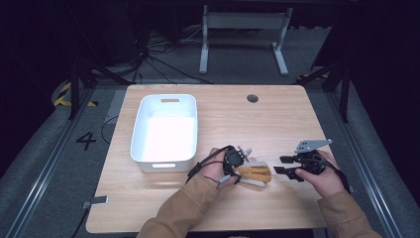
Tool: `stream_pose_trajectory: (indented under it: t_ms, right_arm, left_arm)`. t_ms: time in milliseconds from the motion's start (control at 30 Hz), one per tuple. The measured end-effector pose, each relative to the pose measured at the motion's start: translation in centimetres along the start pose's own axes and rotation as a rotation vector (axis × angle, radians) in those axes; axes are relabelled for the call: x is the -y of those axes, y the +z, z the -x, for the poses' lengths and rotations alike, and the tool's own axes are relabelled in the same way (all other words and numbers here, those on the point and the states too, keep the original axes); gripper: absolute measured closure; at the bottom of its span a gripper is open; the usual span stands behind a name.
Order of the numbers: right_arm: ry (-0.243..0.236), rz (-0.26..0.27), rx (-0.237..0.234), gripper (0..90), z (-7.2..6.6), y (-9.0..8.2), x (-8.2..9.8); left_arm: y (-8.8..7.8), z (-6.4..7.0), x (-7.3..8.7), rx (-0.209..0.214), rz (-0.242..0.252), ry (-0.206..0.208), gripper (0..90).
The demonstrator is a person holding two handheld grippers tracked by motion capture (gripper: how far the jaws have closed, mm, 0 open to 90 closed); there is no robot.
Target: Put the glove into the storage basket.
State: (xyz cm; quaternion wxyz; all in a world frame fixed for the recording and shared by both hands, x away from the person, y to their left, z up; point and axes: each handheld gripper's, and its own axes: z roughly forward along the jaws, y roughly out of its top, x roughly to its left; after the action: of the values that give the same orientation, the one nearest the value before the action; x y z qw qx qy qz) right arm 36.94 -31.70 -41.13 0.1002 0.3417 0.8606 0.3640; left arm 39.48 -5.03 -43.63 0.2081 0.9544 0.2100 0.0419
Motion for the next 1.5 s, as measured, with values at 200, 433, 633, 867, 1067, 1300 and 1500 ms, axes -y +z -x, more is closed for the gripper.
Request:
stream_pose_trajectory:
  t_ms: [200, 433, 633, 867, 1067, 1300, 1500]
  right_arm:
    - [0.002, 0.003, 0.002, 49.3, 0.1, 0.0, 0.0]
    - [0.004, 0.005, 0.002, 49.7, 0.1, 0.1, 0.0]
    - [0.010, 0.006, 0.008, 49.9, 0.2, 0.0, 0.0]
    - [0.013, 0.010, 0.005, 50.0, 0.3, -0.1, 0.1]
    - [0.022, 0.012, 0.004, 50.0, 0.4, -0.1, 0.0]
    - [0.019, 0.014, 0.002, 49.9, 0.6, 0.1, -0.1]
    - [0.026, 0.011, -0.002, 50.0, 0.8, 0.4, -0.3]
  left_arm:
    - [-0.3, 0.0, 0.0, 0.002, -0.012, -0.010, 60.2]
    - [-0.9, -0.1, -0.1, -0.013, -0.007, -0.022, 66.8]
    - [-1.9, 0.1, -0.3, 0.015, 0.021, -0.020, 68.8]
    - [-2.9, 0.5, -0.5, 0.014, 0.033, -0.008, 69.0]
    - [-4.8, 0.4, -0.3, 0.000, 0.058, -0.010, 69.0]
    - [-6.5, 0.3, -0.3, -0.008, 0.085, -0.010, 68.9]
    - [-8.6, -0.4, -0.1, -0.030, 0.108, -0.032, 68.9]
